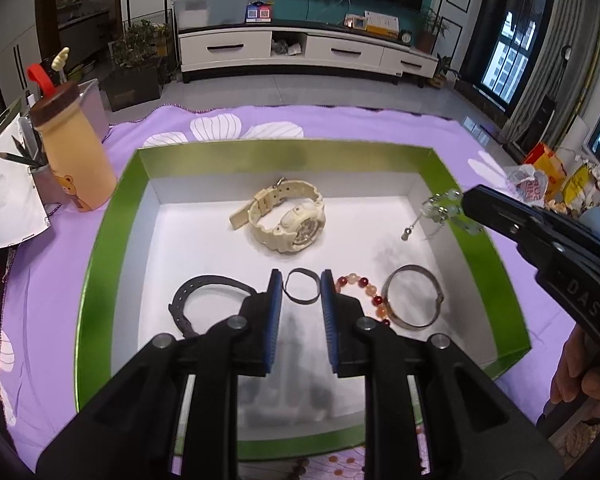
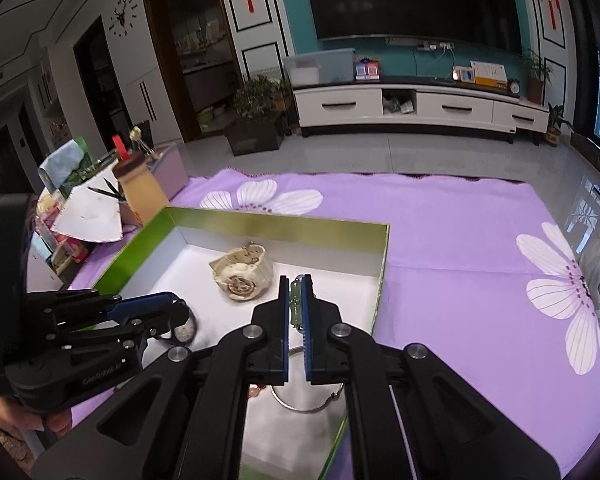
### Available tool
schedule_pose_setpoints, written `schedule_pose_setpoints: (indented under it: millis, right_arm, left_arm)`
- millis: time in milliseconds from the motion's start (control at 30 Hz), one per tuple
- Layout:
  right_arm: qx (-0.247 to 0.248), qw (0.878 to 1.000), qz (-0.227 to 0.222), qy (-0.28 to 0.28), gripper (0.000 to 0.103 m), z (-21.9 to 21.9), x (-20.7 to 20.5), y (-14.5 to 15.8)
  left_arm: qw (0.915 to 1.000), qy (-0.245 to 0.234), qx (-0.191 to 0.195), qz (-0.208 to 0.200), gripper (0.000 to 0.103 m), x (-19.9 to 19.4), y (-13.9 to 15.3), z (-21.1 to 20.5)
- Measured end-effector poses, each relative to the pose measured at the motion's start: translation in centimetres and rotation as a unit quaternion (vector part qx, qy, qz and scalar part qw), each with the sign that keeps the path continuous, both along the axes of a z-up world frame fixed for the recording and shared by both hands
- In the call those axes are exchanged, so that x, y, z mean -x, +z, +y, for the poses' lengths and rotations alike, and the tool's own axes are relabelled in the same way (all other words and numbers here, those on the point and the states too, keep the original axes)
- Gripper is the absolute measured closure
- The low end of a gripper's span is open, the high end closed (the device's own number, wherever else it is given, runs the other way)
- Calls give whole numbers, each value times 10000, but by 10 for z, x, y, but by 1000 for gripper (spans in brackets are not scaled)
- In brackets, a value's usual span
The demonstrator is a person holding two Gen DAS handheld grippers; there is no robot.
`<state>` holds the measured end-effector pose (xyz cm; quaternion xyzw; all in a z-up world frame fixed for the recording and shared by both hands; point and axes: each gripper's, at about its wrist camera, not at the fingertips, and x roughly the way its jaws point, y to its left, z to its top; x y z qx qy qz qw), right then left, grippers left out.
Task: Organize jewelry
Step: 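Carry the ring and jade pendant into the green box and open both tools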
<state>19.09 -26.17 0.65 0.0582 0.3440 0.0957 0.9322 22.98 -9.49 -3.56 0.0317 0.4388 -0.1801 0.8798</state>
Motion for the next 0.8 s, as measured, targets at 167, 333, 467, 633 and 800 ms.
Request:
schedule_pose_setpoints:
  millis: [167,333,467,633,800]
  right_arm:
    - [202,9996,190,7,98,6,-11,-13]
    - [192,9996,193,-77,82,3,-11,-13]
    - [136,9998,109,-110,82,-3,-2,-5]
    - [-22,9999,19,-152,78,-13,19,8]
    - [-84,9997,-100,-215,61,-23,48,17]
  left_arm:
    - [9999,29,-97,82,84,-7,-9,-2]
    - [9999,52,-36,83,74,-9,-8,-2]
    - [9999,92,91,8,64,-5,0,3]
    - [9995,143,162,-217,46,8,17,13]
    - [9986,265,221,-396,36,27,32,31]
